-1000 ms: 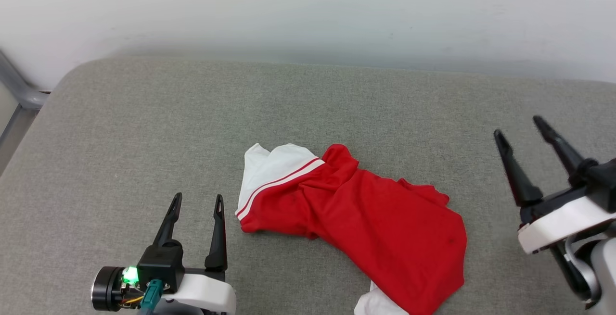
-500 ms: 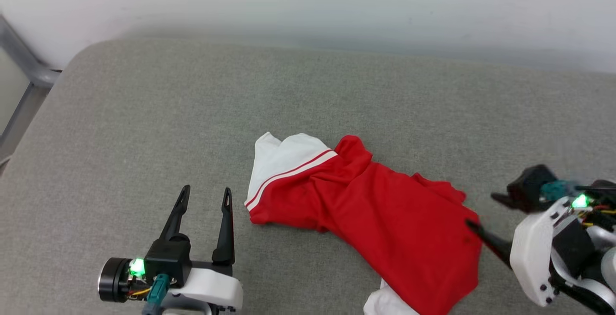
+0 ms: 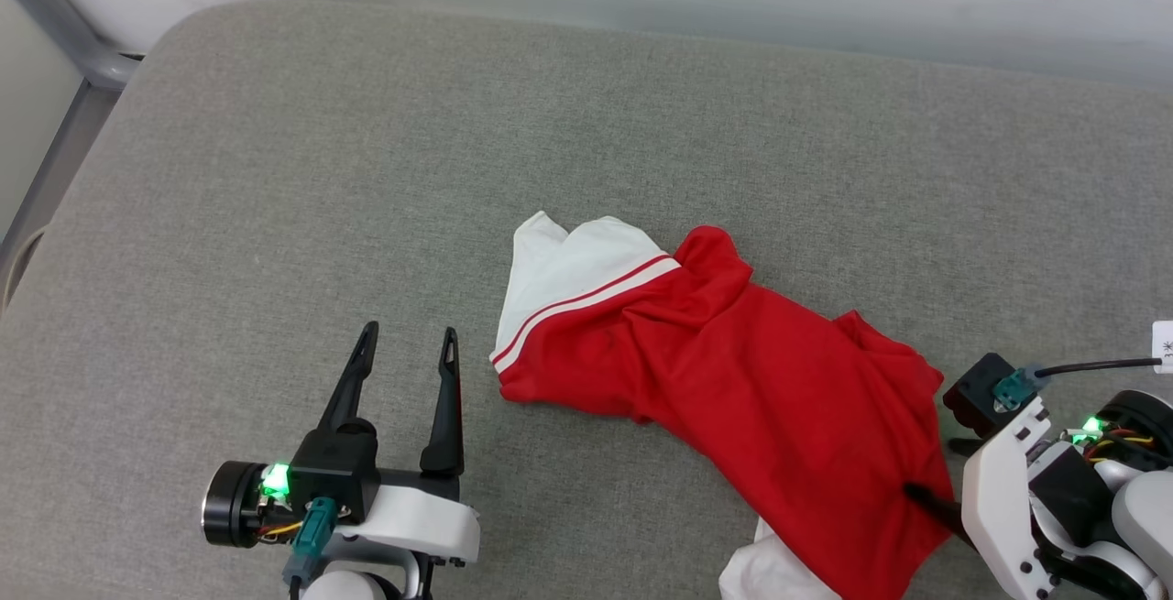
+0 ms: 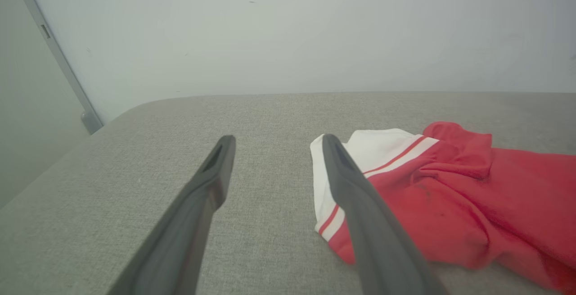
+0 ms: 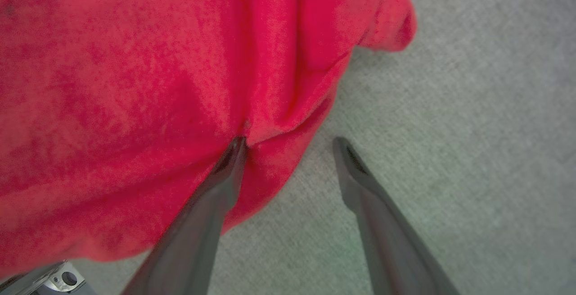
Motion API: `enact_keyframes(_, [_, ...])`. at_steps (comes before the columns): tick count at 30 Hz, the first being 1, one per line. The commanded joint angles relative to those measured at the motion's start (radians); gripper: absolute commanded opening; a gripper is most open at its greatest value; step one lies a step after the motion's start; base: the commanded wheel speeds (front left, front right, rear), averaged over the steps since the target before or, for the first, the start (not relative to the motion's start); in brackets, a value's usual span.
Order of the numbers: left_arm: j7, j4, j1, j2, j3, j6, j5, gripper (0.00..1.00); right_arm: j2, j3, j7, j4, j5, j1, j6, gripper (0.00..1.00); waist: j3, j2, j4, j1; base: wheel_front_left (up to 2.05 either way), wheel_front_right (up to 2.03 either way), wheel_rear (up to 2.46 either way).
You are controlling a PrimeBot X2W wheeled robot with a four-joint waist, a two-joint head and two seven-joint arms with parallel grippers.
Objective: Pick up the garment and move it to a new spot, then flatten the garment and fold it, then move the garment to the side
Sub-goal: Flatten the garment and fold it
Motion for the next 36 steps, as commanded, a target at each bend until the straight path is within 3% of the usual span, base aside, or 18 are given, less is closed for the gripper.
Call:
enact_keyframes(1, [-0.003, 0.000, -0.010, -0.002, 0.003, 0.008, -0.005, 1.00, 0.029, 0.049, -0.019, 0.034, 0.027, 0.009, 0.000, 1.00, 0.004, 0.0000, 0.000, 0.0000, 0.00, 0.00, 0.00])
enact_keyframes(2, [-0.003, 0.000, -0.006, -0.002, 0.006, 0.008, -0.004, 1.00, 0.034, 0.061, -0.035, 0.039, 0.036, 0.005, 0.000, 0.95, 0.002, 0.0000, -0.004, 0.0000, 0.00, 0.00, 0.00])
enact_keyframes(3, [-0.003, 0.002, -0.003, -0.001, 0.009, 0.010, -0.005, 1.00, 0.037, 0.069, -0.053, 0.043, 0.045, -0.006, 0.000, 0.31, -0.001, 0.0000, -0.008, 0.0000, 0.00, 0.00, 0.00])
enact_keyframes(4, [-0.003, 0.004, 0.001, -0.001, 0.012, 0.011, -0.004, 1.00, 0.036, 0.074, -0.071, 0.044, 0.050, -0.015, 0.001, 0.00, -0.005, 0.0000, -0.012, 0.0000, 0.00, 0.00, 0.00])
enact_keyframes(8, [-0.003, 0.006, 0.007, -0.002, 0.014, 0.011, -0.001, 1.00, 0.023, 0.059, -0.143, 0.042, 0.061, -0.046, 0.000, 0.00, -0.019, 0.0000, -0.026, 0.0000, 0.00, 0.00, 0.00])
enact_keyframes(14, [-0.003, 0.001, 0.019, -0.002, 0.017, 0.013, 0.001, 1.00, -0.030, -0.046, -0.243, -0.006, 0.058, -0.078, -0.001, 0.00, -0.037, 0.0000, -0.048, 0.0000, 0.00, 0.00, 0.00])
enact_keyframes(25, [-0.003, -0.011, -0.014, -0.002, 0.000, 0.011, -0.010, 1.00, -0.117, -0.228, -0.189, -0.043, 0.028, -0.205, -0.001, 0.00, 0.012, 0.0000, -0.033, 0.0000, 0.00, 0.00, 0.00])
enact_keyframes(30, [-0.003, -0.013, -0.044, -0.003, -0.021, 0.023, -0.025, 1.00, -0.105, -0.246, -0.131, 0.052, -0.016, -0.311, -0.001, 0.00, 0.070, 0.0000, 0.001, 0.0000, 0.00, 0.00, 0.00])
enact_keyframes(36, [-0.003, -0.014, -0.078, -0.003, -0.043, 0.036, -0.042, 1.00, -0.040, -0.223, -0.062, 0.276, -0.060, -0.385, -0.001, 0.00, 0.120, 0.0000, 0.032, 0.0000, 0.00, 0.00, 0.00])
